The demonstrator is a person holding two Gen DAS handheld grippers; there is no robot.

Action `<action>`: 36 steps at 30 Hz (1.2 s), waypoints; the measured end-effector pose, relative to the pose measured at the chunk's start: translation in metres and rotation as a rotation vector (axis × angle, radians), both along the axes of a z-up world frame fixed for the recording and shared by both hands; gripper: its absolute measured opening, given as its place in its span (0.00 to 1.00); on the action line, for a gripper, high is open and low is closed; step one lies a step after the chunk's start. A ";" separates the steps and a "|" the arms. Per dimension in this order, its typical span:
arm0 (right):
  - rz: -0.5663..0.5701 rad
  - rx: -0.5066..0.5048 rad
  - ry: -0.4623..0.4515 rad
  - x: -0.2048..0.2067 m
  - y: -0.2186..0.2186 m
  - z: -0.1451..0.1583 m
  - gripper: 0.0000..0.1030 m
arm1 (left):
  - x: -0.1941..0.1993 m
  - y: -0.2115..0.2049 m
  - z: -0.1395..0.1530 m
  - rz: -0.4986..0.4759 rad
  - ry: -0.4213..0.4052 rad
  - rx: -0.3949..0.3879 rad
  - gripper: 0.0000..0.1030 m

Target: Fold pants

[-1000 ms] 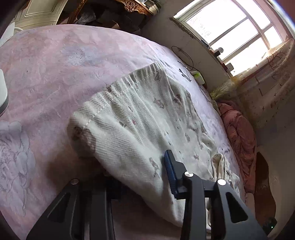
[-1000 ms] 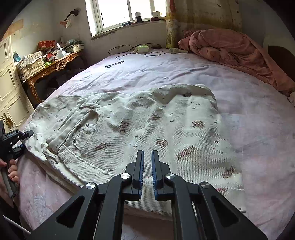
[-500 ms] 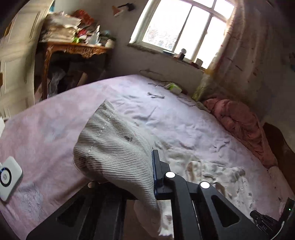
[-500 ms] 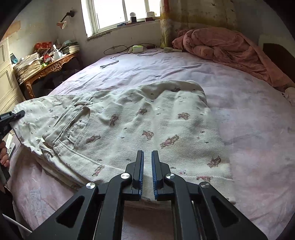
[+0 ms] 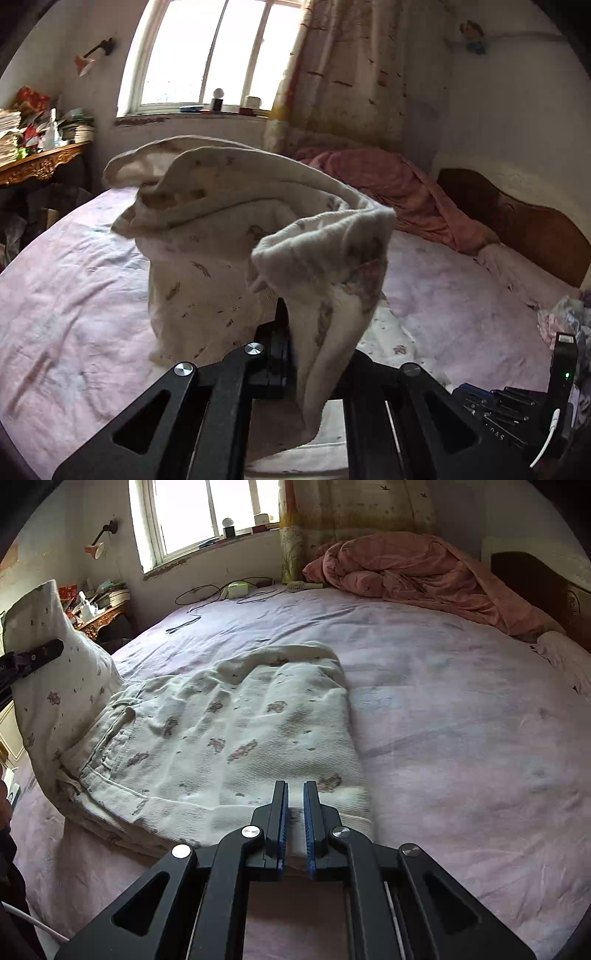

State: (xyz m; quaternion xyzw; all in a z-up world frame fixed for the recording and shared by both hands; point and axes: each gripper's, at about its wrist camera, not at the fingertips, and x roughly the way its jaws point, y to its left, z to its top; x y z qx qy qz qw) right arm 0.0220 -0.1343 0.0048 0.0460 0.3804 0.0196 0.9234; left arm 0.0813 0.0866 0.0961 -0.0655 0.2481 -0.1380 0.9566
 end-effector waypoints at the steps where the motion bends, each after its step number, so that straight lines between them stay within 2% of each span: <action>1: -0.012 0.000 -0.001 -0.001 -0.006 0.000 0.08 | -0.001 -0.011 -0.003 -0.025 0.003 0.011 0.06; 6: -0.068 0.009 0.007 -0.008 -0.030 -0.001 0.08 | -0.006 -0.054 -0.025 -0.099 0.009 0.109 0.07; 10: -0.090 0.031 0.017 -0.010 -0.042 -0.004 0.08 | 0.001 -0.062 -0.068 -0.120 0.131 0.175 0.09; 12: -0.093 0.039 0.017 -0.010 -0.045 -0.004 0.08 | 0.001 -0.058 -0.086 -0.137 0.175 0.202 0.16; 13: -0.092 0.046 0.014 -0.010 -0.045 -0.003 0.13 | -0.005 -0.059 -0.092 -0.153 0.182 0.228 0.26; 14: -0.089 0.055 0.008 -0.009 -0.045 -0.002 0.28 | -0.011 -0.058 -0.095 -0.173 0.175 0.242 0.35; 15: -0.084 0.065 -0.001 -0.009 -0.044 0.000 0.37 | -0.020 -0.057 -0.094 -0.193 0.153 0.247 0.39; 16: -0.077 0.071 -0.019 -0.010 -0.043 0.003 0.52 | -0.031 -0.053 -0.092 -0.212 0.127 0.240 0.50; 17: -0.067 0.066 -0.039 -0.012 -0.039 0.006 0.54 | -0.039 -0.050 -0.088 -0.230 0.109 0.222 0.61; 19: -0.042 0.042 -0.053 -0.010 -0.029 0.011 0.54 | -0.058 -0.044 -0.079 -0.240 0.074 0.179 0.66; 24: 0.043 0.062 -0.064 0.004 -0.005 0.025 0.54 | -0.076 -0.021 -0.053 -0.153 0.011 0.147 0.67; 26: 0.077 0.089 -0.065 0.010 0.004 0.030 0.55 | -0.077 -0.001 -0.043 -0.105 -0.005 0.117 0.75; 29: 0.105 0.091 -0.074 0.013 0.018 0.033 0.62 | -0.066 0.031 -0.039 0.024 -0.011 0.124 0.78; 32: 0.141 0.103 -0.054 0.014 0.031 0.029 0.62 | -0.053 0.062 -0.046 0.104 0.035 0.095 0.78; 34: 0.169 0.153 -0.016 0.018 0.035 0.022 0.63 | -0.048 0.079 -0.050 0.112 0.067 0.056 0.78; 36: 0.185 0.203 0.028 0.022 0.037 0.012 0.63 | -0.044 0.086 -0.055 0.104 0.096 0.052 0.78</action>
